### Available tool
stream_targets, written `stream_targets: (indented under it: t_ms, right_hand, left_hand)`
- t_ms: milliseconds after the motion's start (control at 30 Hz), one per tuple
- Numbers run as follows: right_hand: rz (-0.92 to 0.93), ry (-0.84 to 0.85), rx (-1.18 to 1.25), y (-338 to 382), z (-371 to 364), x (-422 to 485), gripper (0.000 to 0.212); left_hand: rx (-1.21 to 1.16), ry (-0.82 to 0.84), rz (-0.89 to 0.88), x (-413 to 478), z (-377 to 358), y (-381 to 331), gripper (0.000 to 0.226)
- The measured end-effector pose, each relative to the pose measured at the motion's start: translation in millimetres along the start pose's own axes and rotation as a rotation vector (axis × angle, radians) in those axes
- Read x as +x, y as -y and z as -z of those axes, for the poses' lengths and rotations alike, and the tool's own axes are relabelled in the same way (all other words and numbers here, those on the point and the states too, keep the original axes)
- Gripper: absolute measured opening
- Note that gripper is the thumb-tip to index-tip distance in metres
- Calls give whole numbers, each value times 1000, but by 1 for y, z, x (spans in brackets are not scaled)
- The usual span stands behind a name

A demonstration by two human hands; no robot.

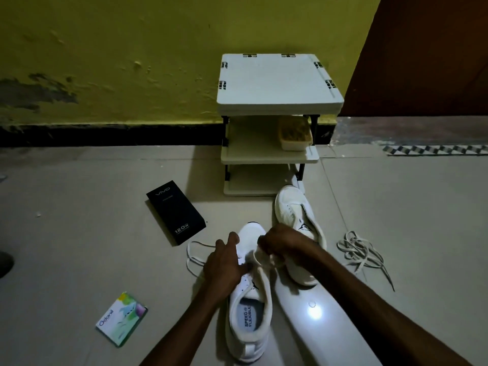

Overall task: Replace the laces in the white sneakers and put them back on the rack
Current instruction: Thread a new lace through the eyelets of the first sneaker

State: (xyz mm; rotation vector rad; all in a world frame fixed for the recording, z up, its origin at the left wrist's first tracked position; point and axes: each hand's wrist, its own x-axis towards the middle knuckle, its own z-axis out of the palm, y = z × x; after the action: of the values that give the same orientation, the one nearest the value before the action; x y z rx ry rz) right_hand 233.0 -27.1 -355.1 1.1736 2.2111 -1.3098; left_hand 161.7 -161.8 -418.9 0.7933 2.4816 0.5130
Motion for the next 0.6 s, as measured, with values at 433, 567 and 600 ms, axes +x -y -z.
stream_targets:
  t_ms: [433, 567, 600]
  right_hand:
    - [284, -154, -327, 26, 23, -19, 25]
    - [391, -174, -436, 29, 33, -21, 12]
    - [425, -189, -435, 32, 36, -23, 13]
  left_hand:
    - [123, 28, 119, 2, 5, -3, 70]
    - [287, 6, 35, 0, 21, -10, 50]
    - [269, -11, 12, -1, 29, -15, 46]
